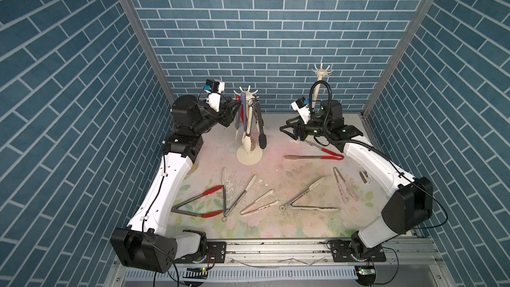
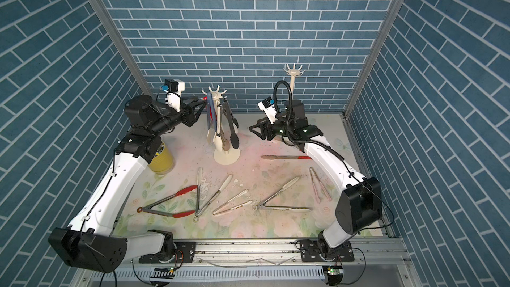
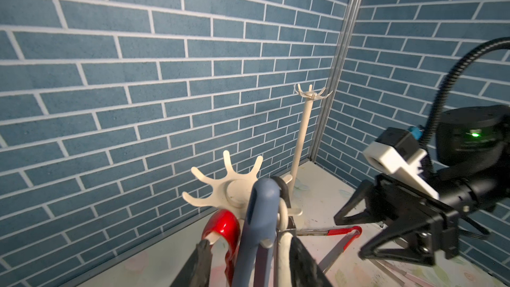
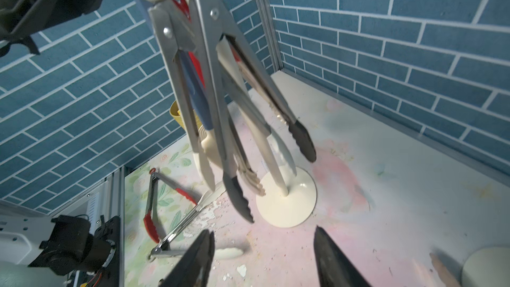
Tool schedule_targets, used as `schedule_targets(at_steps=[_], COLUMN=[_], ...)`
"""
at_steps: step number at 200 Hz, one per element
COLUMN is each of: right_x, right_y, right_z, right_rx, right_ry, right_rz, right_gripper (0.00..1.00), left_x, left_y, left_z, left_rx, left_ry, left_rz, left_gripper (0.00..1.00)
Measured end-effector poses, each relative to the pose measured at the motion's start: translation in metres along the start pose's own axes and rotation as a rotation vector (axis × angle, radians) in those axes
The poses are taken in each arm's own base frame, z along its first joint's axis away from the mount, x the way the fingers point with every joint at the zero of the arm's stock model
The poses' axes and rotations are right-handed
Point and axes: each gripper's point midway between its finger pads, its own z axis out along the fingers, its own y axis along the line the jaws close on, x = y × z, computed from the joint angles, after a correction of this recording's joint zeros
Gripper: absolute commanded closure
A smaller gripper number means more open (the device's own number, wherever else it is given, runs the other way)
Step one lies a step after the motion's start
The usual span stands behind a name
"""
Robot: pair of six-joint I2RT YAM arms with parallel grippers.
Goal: Hang food tongs on kitchen utensil racks
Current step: Adjust the food tongs at the rack.
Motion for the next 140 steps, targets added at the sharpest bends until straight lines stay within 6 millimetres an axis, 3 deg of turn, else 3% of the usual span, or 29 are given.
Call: schedule_targets(at_steps=[57,104,140], right_x=[-0.045,-0.072,-0.099], right_y=[-0.027,-0.04,-0.029], right_z=[0.035,0.057,0.069], right_rx=[0.05,0.059,0.023], right_ry=[-0.085,-0.16,-0.231], right_rz=[0.049,0.077,0.056], right_gripper=[0.68,0.7,0.7], left_x=[0.005,0.025,0.027], left_y=[-0.002,0.0,0.006], left_z=[-0.001,0.004,0.006], left_rx=[0.028,0.041,0.013], left_ry=[-0.002,0.025,0.026], left_rz=[-0.027,-0.065,-0.083], left_gripper=[0.52,0.51,0.49])
